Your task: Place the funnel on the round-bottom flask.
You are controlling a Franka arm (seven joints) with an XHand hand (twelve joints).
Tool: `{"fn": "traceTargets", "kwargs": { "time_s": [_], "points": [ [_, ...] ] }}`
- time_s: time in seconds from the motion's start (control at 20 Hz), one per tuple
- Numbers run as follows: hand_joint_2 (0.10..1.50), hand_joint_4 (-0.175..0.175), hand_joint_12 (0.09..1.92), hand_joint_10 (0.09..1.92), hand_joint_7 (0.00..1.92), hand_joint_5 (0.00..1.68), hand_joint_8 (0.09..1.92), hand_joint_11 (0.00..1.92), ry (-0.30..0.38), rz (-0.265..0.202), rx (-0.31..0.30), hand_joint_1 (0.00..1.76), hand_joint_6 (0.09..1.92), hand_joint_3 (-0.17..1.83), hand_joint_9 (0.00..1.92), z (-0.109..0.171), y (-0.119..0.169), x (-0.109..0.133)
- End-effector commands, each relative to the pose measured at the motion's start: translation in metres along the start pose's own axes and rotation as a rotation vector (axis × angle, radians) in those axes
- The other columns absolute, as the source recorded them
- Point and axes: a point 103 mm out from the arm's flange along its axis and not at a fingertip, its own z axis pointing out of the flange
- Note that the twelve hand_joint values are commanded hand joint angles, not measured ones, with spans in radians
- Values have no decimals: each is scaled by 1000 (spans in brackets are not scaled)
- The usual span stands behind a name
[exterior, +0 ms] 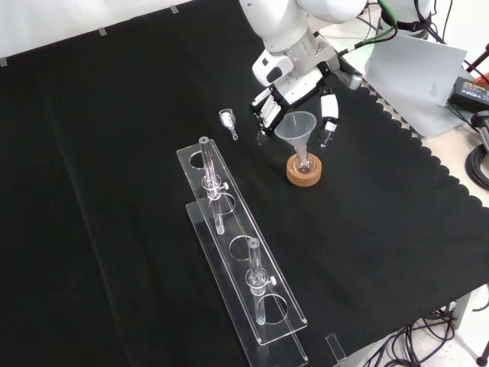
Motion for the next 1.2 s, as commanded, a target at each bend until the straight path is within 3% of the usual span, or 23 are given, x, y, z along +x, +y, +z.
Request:
{"fn": "traceTargets", "kwargs": {
  "time_s": [0.05,0.65,1.2],
  "points": [
    [550,1,1473,655,464,368,520,0,11,-5,-8,534,87,434,403,-4,1,1],
    [581,-4,1401,730,241,157,526,0,-2,-19,-55,476,87,346,182,-28,-7,4],
    [589,-4,1376,756,180,100,536,0,-10,-52,-170,439,87,302,118,-82,-22,-3]
  ]
}}
